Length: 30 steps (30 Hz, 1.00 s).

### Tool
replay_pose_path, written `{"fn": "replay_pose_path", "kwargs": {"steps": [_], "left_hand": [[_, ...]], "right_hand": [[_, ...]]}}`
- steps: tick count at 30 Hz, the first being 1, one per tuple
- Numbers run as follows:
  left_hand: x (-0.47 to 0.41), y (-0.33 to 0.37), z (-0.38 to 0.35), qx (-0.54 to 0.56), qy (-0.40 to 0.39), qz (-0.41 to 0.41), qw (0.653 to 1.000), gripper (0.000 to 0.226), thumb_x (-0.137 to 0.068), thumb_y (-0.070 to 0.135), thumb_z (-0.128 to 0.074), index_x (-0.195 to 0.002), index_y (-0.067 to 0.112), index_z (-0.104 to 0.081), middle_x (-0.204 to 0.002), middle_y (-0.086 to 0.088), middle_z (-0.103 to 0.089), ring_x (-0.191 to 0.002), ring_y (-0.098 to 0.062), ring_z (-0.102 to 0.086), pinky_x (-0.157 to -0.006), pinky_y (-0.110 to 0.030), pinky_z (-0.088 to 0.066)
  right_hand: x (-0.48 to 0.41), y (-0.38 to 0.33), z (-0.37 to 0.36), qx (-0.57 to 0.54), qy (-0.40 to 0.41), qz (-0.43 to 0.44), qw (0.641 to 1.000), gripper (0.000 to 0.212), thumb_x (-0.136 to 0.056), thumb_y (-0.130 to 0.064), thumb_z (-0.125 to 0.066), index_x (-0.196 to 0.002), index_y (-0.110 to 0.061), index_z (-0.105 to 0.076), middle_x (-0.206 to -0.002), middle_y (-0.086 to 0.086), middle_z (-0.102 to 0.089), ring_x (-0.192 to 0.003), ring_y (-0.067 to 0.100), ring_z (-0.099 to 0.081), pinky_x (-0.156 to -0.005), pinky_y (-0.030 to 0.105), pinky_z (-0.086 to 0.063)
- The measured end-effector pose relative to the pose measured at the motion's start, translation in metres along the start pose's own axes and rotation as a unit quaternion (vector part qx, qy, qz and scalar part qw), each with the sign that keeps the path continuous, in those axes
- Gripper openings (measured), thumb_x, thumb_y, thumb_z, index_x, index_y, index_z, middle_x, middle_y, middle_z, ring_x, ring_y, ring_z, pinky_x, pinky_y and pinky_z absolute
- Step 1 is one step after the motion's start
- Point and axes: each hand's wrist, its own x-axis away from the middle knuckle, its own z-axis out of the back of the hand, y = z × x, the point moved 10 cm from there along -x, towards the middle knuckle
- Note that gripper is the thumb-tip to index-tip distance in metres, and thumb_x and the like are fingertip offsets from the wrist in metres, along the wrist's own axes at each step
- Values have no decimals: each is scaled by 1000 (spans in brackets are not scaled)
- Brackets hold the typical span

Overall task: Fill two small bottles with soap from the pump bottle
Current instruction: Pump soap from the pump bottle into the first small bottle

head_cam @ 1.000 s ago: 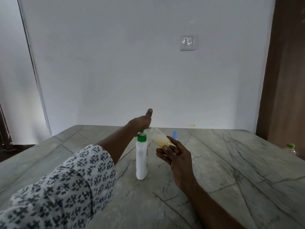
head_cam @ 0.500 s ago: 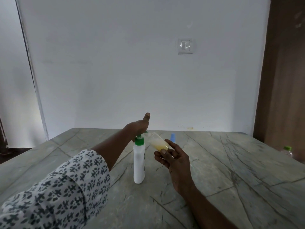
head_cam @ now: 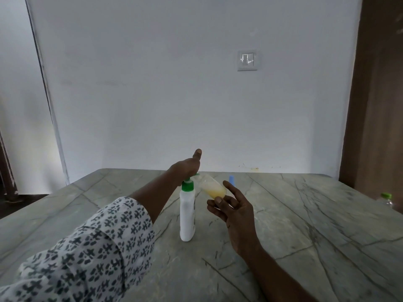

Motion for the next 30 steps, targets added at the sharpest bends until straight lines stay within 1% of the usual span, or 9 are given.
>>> {"fn": "replay_pose_path", "kwargs": {"steps": [3,6,10,13,18,21,24,30], "left_hand": [[-2,-3,-3,6,3,2,1000,83,-95,65,-6,-148,5,-29,-152,-20,-30,-138,-33,-33,-112,-42,-28],[-2,-2,-4,-4,3,-1,1000,83,-95,64,-5,-148,5,-30,-153,-20,-30,-140,-33,-31,-114,-42,-24],[-1,-3,-2,5,-1,1,1000,86,-94,67,-8,-148,4,-30,-151,-21,-33,-137,-35,-36,-111,-42,-30],[0,0,0,15,-6,-2,1000,85,-94,67,-7,-149,5,-27,-152,-21,-31,-137,-37,-35,-111,-44,-30],[-2,5,5,2,-2,-9,1000,87,-92,68,-6,-150,7,-27,-154,-21,-28,-138,-37,-34,-110,-45,-31],[-3,5,3,-5,-5,-7,1000,88,-92,69,-5,-149,7,-29,-153,-21,-30,-137,-38,-35,-109,-45,-32],[-5,5,2,-4,-6,-8,1000,88,-92,69,-5,-148,6,-30,-152,-20,-32,-137,-37,-36,-110,-45,-32],[-6,-2,-3,-1,-1,-6,1000,86,-94,66,-5,-147,4,-31,-152,-20,-32,-138,-34,-35,-112,-43,-28]], "right_hand": [[-1,1,2,13,7,-3,1000,41,-86,1,-67,-121,-21,-61,-98,6,-76,-88,34,-74,-76,36,-61],[0,2,3,16,11,-9,1000,38,-86,1,-67,-116,-22,-63,-99,9,-75,-89,34,-74,-76,36,-61],[0,2,3,13,9,-11,1000,37,-86,2,-66,-115,-21,-63,-96,6,-77,-89,35,-74,-74,34,-61],[-1,0,1,16,6,-8,1000,38,-86,2,-66,-114,-23,-63,-94,3,-77,-89,34,-74,-74,34,-61],[-3,-3,0,10,9,1,1000,37,-86,1,-66,-114,-23,-63,-98,9,-76,-89,35,-74,-76,37,-61],[-4,-1,1,7,12,-3,1000,37,-86,2,-66,-114,-23,-64,-102,13,-75,-89,35,-74,-77,38,-61],[-4,-1,1,7,8,-7,1000,36,-87,2,-65,-113,-22,-64,-100,13,-75,-88,35,-74,-76,38,-61],[-2,1,3,31,9,-4,999,35,-87,1,-65,-114,-22,-63,-93,3,-78,-86,31,-75,-73,33,-61]]}}
